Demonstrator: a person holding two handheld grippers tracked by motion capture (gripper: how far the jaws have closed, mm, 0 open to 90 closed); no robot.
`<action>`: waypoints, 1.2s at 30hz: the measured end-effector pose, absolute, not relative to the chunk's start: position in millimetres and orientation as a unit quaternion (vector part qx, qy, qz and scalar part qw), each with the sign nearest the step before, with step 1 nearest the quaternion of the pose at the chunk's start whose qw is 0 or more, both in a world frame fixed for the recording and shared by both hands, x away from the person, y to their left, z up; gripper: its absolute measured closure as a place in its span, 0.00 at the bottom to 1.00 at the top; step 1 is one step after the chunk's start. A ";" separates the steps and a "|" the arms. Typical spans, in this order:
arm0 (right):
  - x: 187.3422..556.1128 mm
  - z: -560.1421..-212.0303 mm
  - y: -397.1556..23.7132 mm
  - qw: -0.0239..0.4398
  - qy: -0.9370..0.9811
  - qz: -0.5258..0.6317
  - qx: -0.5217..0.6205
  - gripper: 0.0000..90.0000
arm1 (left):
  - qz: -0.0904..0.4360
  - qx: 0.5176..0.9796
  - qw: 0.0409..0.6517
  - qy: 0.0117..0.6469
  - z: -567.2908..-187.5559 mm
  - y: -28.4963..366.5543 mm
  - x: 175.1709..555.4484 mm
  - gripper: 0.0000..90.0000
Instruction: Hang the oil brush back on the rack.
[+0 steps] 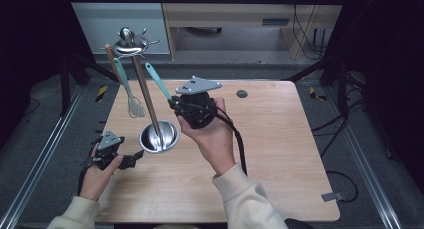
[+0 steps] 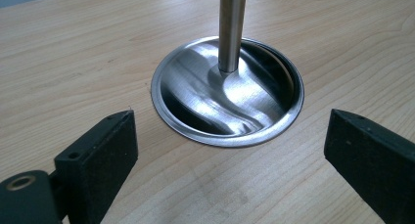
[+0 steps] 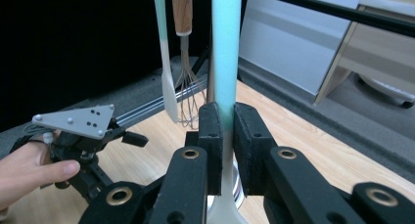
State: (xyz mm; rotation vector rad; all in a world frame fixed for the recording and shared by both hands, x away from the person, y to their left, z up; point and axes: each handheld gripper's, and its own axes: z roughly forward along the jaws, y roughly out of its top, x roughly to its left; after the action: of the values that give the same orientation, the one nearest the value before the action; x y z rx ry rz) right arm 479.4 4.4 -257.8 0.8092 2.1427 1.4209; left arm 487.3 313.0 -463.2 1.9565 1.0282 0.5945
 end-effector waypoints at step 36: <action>491.2 -255.8 20.0 0.226 0.756 0.540 0.293 0.92 | 0.234 0.775 0.420 0.411 -463.5 311.7 486.4 0.06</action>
State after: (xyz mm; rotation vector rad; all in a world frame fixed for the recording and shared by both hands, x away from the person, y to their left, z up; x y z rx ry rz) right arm 491.2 20.0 -255.8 0.8072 2.0848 1.4894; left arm 486.4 311.7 -463.5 1.9419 1.0291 0.5868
